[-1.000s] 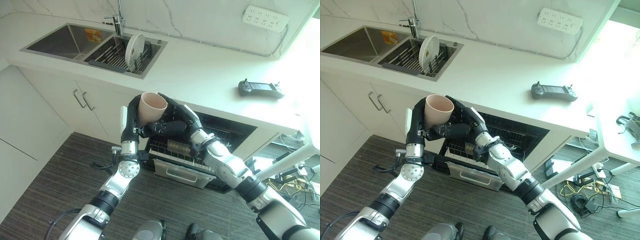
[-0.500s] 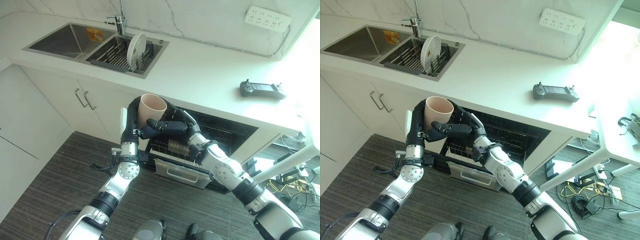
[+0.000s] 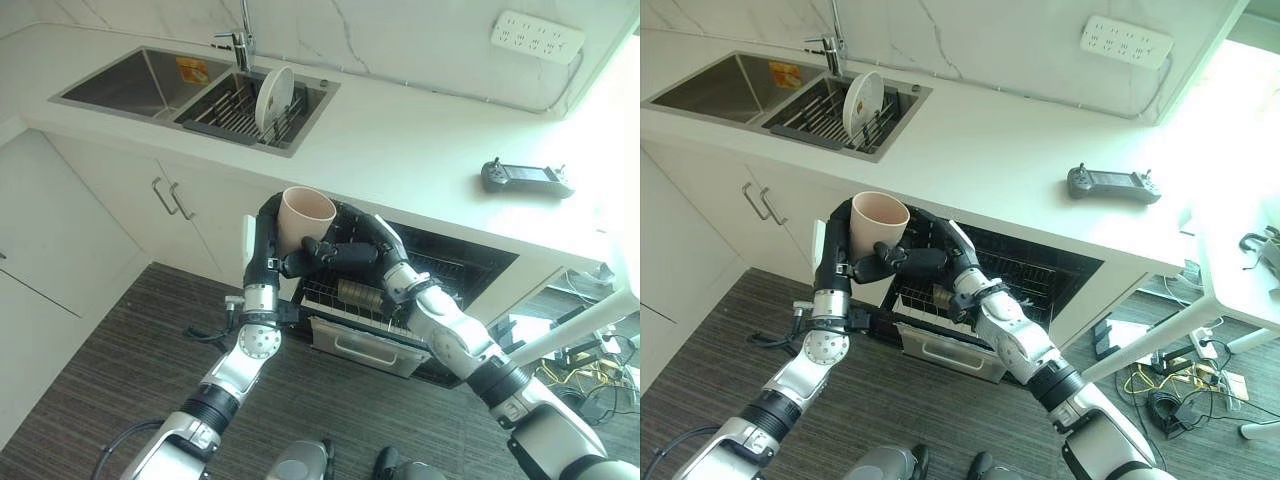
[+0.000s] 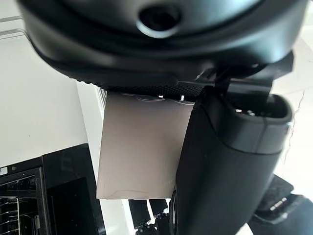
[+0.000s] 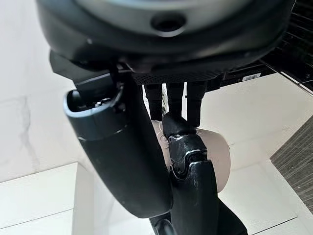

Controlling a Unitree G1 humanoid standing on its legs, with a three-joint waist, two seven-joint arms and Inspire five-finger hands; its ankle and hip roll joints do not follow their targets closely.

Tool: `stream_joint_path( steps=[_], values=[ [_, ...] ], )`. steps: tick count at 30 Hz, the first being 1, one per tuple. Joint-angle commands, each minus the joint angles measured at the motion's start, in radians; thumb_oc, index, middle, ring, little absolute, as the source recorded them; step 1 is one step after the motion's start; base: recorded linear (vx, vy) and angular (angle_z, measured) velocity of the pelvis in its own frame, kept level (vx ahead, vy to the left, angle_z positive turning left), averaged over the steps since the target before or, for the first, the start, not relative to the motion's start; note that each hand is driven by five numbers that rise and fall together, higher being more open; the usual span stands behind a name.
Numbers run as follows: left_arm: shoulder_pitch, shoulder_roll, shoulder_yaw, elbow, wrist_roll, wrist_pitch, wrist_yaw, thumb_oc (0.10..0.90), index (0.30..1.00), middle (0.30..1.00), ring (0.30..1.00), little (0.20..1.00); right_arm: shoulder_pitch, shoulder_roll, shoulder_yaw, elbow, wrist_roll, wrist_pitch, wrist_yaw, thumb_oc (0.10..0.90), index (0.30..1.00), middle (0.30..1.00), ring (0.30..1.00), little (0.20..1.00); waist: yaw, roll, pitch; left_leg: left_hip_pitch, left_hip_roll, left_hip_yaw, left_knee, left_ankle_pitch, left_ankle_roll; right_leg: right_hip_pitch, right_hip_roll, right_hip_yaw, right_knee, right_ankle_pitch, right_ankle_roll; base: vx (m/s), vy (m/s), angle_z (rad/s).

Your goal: Place the dishes in the dishwasher.

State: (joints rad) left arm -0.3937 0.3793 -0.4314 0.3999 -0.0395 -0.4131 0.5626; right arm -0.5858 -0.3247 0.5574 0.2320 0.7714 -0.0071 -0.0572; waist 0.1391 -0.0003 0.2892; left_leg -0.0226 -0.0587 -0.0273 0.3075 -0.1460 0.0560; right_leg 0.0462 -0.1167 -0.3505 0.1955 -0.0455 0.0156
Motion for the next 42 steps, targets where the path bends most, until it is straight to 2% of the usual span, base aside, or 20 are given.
stream_joint_path(
  steps=[1,6,16,17,22,27,29,30,31,34,36,39,42],
  values=[
    [-0.104,-0.143,-0.368,-0.167,0.182,-0.093,-0.137,0.400,0.300,0.300,0.300,0.300,-0.283,0.273,0.054,-0.139,0.016,-0.169,0.081,0.400,0.300,0.300,0.300,0.300,-0.006,-0.010,-0.047,0.024,0.075,0.047,-0.008,-0.112,-0.033,0.018,-0.042,0.075,0.104,-0.207,0.044,0.00,0.000,0.00],
    [-0.113,-0.141,-0.369,-0.154,0.182,-0.090,-0.133,0.400,0.300,0.300,0.300,0.300,-0.288,0.274,0.056,-0.139,-0.028,-0.180,0.070,0.400,0.300,0.300,0.300,0.300,-0.007,-0.008,-0.044,0.028,0.074,0.047,-0.008,-0.112,-0.032,0.021,-0.042,0.078,0.104,-0.207,0.043,0.00,0.000,0.00],
    [-0.123,-0.145,-0.367,-0.153,0.183,-0.087,-0.124,0.400,0.300,0.300,0.300,0.300,-0.286,0.266,0.051,-0.164,0.022,-0.181,0.069,0.400,0.300,0.300,0.300,0.300,-0.013,-0.008,-0.040,0.031,0.076,0.055,-0.008,-0.114,-0.030,0.020,-0.039,0.082,0.104,-0.208,0.042,0.00,0.000,0.00],
    [-0.124,-0.146,-0.366,-0.153,0.184,-0.086,-0.124,0.400,0.300,0.300,0.300,0.300,-0.288,0.268,0.049,-0.160,0.033,-0.176,0.065,0.800,0.900,0.900,0.900,0.900,-0.013,-0.008,-0.040,0.031,0.075,0.055,-0.008,-0.114,-0.031,0.020,-0.039,0.082,0.104,-0.208,0.042,0.00,0.000,0.00],
    [-0.119,-0.143,-0.364,-0.151,0.199,-0.095,-0.091,0.400,0.300,0.300,0.300,0.300,-0.279,0.267,0.054,-0.176,0.068,-0.150,0.107,0.800,0.900,0.900,0.900,0.900,-0.015,-0.007,-0.040,0.030,0.076,0.056,-0.008,-0.113,-0.033,0.018,-0.039,0.081,0.104,-0.208,0.043,0.00,0.000,0.00],
    [-0.109,-0.146,-0.350,-0.144,0.177,-0.073,-0.069,0.400,0.300,0.300,0.300,0.300,-0.272,0.265,0.057,-0.187,0.064,-0.145,0.090,0.800,0.900,0.900,0.900,0.900,-0.014,-0.008,-0.041,0.029,0.076,0.057,-0.008,-0.113,-0.033,0.018,-0.041,0.080,0.104,-0.208,0.044,0.00,0.000,0.00],
    [-0.092,-0.142,-0.343,-0.143,0.217,-0.057,-0.017,0.400,0.300,0.300,0.300,0.300,-0.267,0.261,0.053,-0.188,0.069,-0.148,0.064,0.800,0.900,0.900,0.900,0.900,-0.012,-0.009,-0.039,0.028,0.076,0.056,-0.008,-0.113,-0.033,0.017,-0.040,0.080,0.104,-0.207,0.044,0.00,0.000,0.00],
    [-0.084,-0.139,-0.335,-0.142,0.254,-0.042,0.045,0.400,0.300,0.300,0.300,0.300,-0.262,0.260,0.052,-0.188,0.076,-0.156,0.035,0.800,0.900,0.900,0.900,0.900,-0.010,-0.010,-0.038,0.028,0.077,0.057,-0.008,-0.113,-0.033,0.017,-0.040,0.079,0.104,-0.207,0.043,0.00,0.000,0.00],
    [-0.082,-0.134,-0.315,-0.131,0.283,-0.052,0.104,0.400,0.300,0.300,0.300,0.300,-0.257,0.259,0.046,-0.179,0.095,-0.172,0.017,0.800,0.900,0.900,0.900,0.900,-0.010,-0.012,-0.037,0.028,0.077,0.060,-0.008,-0.114,-0.033,0.016,-0.039,0.082,0.104,-0.206,0.043,0.00,0.000,0.00],
    [-0.080,-0.133,-0.308,-0.124,0.283,-0.070,0.122,0.400,0.300,0.300,0.300,0.300,-0.253,0.263,0.043,-0.177,0.103,-0.182,0.010,0.800,0.900,0.900,0.900,0.900,-0.009,-0.014,-0.036,0.029,0.078,0.060,-0.008,-0.114,-0.033,0.016,-0.038,0.082,0.104,-0.206,0.042,0.00,0.000,0.00],
    [-0.069,-0.139,-0.297,-0.125,0.280,-0.108,0.100,0.400,0.300,0.300,0.300,0.300,-0.247,0.267,0.035,-0.179,0.111,-0.185,0.008,0.800,0.900,0.900,0.900,0.900,-0.006,-0.017,-0.032,0.029,0.080,0.062,-0.008,-0.115,-0.033,0.016,-0.039,0.081,0.104,-0.204,0.042,0.00,0.000,0.00],
    [-0.054,-0.139,-0.304,-0.135,0.321,-0.117,0.102,0.400,0.300,0.300,0.300,0.300,-0.248,0.260,0.028,-0.174,0.017,-0.199,-0.006,0.800,0.900,0.900,0.900,0.900,-0.004,-0.021,-0.028,0.029,0.080,0.062,-0.008,-0.116,-0.033,0.015,-0.036,0.082,0.104,-0.203,0.043,0.00,0.000,0.00],
    [-0.058,-0.132,-0.312,-0.142,0.358,-0.118,0.101,0.400,0.300,0.300,0.300,0.300,-0.264,0.232,0.028,-0.177,-0.132,-0.195,0.013,0.800,0.900,0.900,0.900,0.900,-0.006,-0.026,-0.024,0.028,0.080,0.066,-0.008,-0.118,-0.032,0.012,-0.035,0.086,0.104,-0.202,0.044,0.00,-0.003,-0.01]
  ],
)
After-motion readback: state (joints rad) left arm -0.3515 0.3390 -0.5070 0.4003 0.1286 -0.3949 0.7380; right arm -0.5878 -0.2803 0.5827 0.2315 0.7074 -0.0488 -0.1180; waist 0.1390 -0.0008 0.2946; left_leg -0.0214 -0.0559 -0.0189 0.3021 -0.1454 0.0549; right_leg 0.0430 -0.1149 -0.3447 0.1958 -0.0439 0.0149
